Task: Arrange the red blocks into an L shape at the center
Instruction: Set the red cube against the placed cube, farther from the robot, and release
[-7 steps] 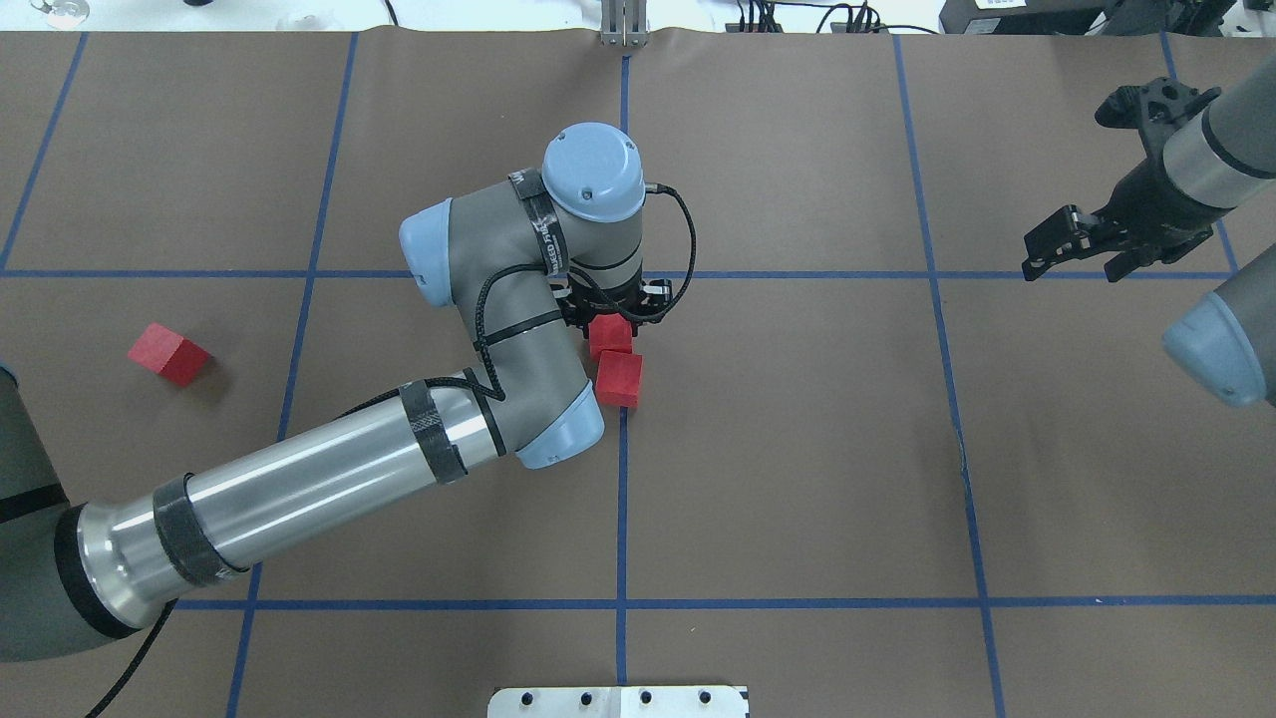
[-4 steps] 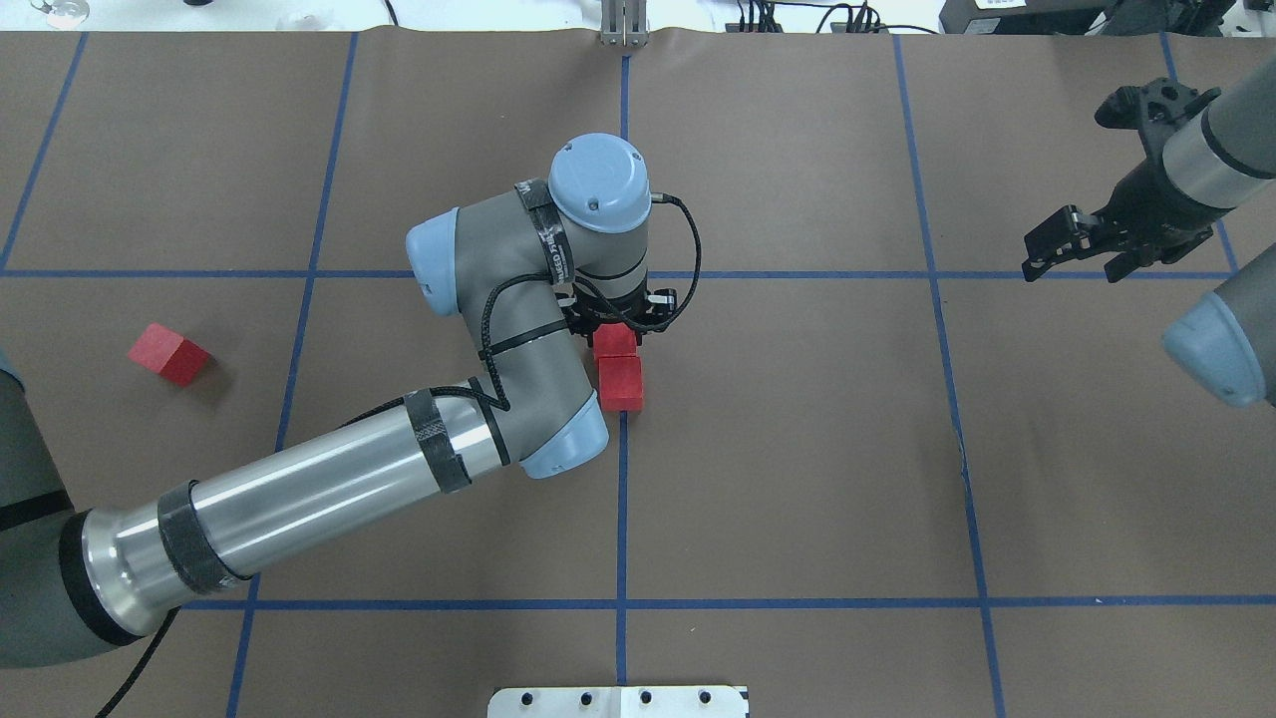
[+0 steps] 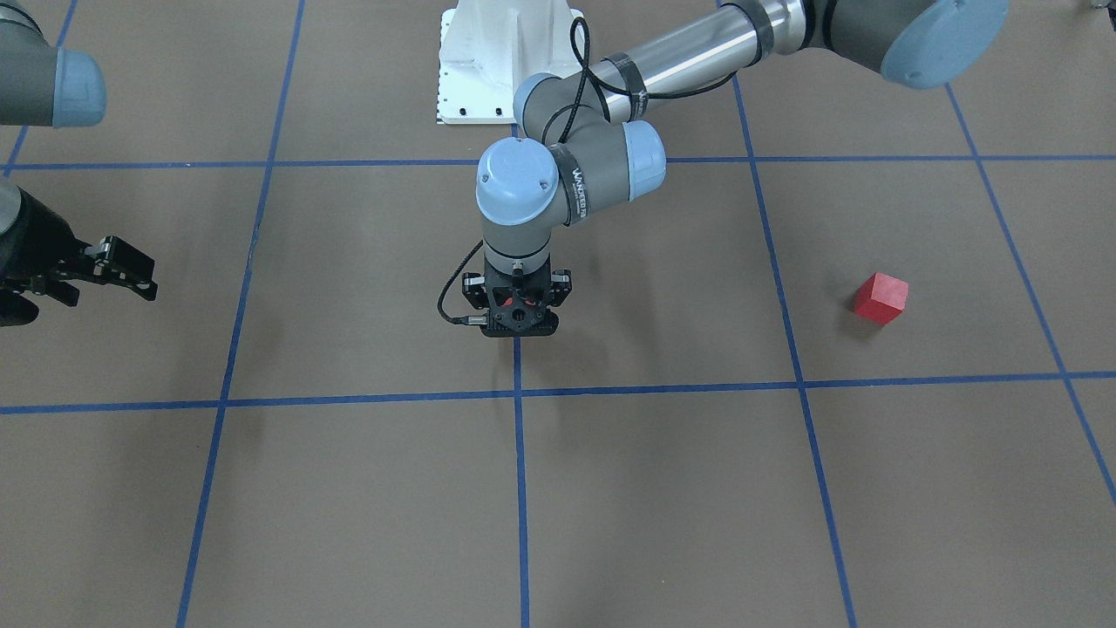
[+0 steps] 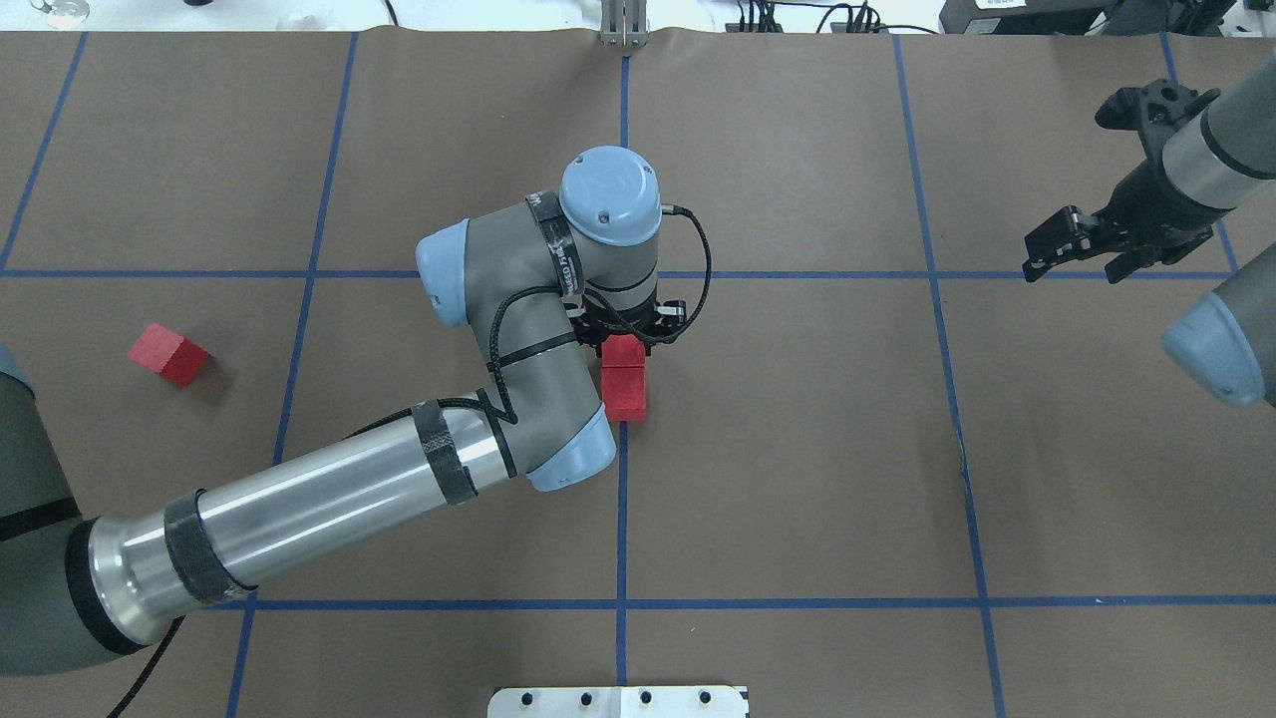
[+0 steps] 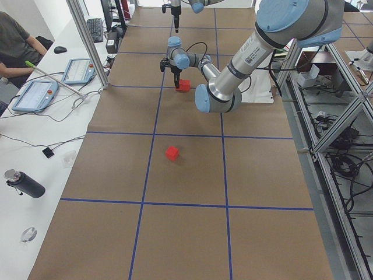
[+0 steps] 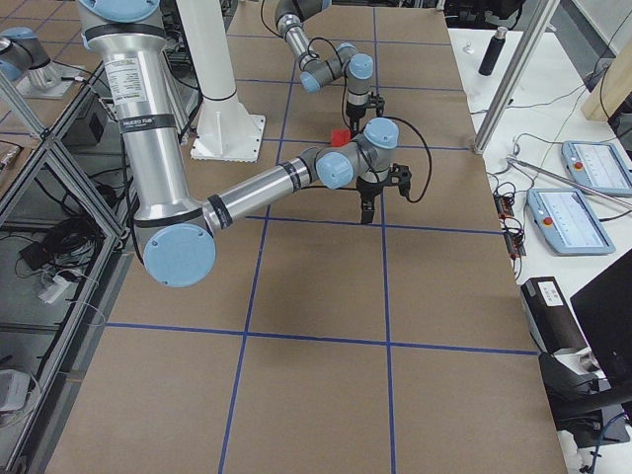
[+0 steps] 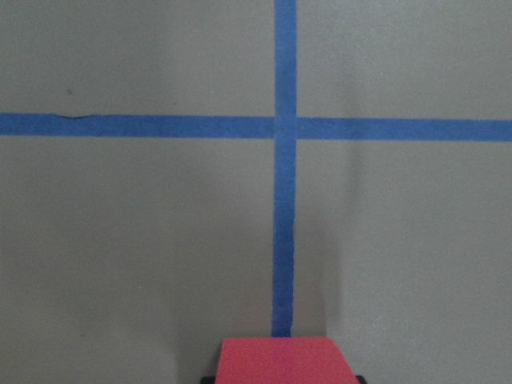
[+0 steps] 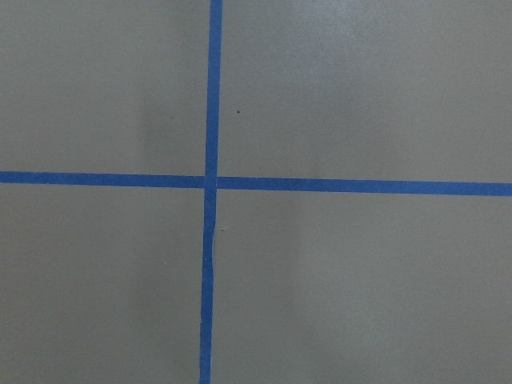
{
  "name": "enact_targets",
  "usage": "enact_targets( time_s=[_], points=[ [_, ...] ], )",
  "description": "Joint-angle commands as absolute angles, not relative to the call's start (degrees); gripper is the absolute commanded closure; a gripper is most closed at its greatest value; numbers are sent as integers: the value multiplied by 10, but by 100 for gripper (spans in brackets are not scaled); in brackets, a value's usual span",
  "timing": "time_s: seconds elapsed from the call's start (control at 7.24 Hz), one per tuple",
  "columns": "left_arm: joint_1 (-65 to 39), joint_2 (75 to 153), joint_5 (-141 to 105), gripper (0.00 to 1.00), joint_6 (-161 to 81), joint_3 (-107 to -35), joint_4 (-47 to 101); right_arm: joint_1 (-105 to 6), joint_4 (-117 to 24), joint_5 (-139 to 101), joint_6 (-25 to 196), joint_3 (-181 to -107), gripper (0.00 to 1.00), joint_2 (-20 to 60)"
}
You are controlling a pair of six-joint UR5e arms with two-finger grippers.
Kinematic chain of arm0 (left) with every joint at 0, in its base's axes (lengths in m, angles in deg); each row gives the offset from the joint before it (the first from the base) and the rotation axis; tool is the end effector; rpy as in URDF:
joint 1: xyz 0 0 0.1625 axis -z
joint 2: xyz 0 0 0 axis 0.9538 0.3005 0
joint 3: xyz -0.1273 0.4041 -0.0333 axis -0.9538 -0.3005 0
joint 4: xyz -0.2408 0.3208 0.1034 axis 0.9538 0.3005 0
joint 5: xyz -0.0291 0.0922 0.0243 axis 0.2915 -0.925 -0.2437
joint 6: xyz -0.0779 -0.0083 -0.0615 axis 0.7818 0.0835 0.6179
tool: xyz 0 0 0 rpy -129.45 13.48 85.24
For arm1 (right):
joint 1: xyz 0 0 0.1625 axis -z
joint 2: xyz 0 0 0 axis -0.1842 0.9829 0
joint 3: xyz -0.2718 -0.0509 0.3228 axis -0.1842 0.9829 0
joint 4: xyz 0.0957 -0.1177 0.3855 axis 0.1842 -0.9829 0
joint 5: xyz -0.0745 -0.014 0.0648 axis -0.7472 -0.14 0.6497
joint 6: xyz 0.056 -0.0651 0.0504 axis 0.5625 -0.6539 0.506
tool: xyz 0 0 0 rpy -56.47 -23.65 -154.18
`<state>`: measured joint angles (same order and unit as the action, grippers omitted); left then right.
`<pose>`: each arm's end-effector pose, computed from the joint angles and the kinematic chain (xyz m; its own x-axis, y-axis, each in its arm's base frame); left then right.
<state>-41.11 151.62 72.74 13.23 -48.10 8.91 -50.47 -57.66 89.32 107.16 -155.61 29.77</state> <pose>0.6450 -0.5057 0.1682 0.6794 -0.0075 -0.7337 0.0073 1.0000 -0.0035 -0.2103 -0.5211 0.4332 0.6678 -0.0148 0.7442 0.0181 0.9998 0.0036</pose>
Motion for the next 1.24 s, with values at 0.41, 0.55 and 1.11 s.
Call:
enact_targets(
  time_s=[0.41,0.55,1.11],
  points=[
    [-411,1514,727,100,132,-483,89,-504,-577,893,1072,-1556,0,297],
    [-411,1513,726,55,132,-483,89,-504,-577,893,1072,-1556,0,298],
    [-409,1513,727,1,132,-501,86,-504,-577,893,1071,-1555,0,298]
  ],
)
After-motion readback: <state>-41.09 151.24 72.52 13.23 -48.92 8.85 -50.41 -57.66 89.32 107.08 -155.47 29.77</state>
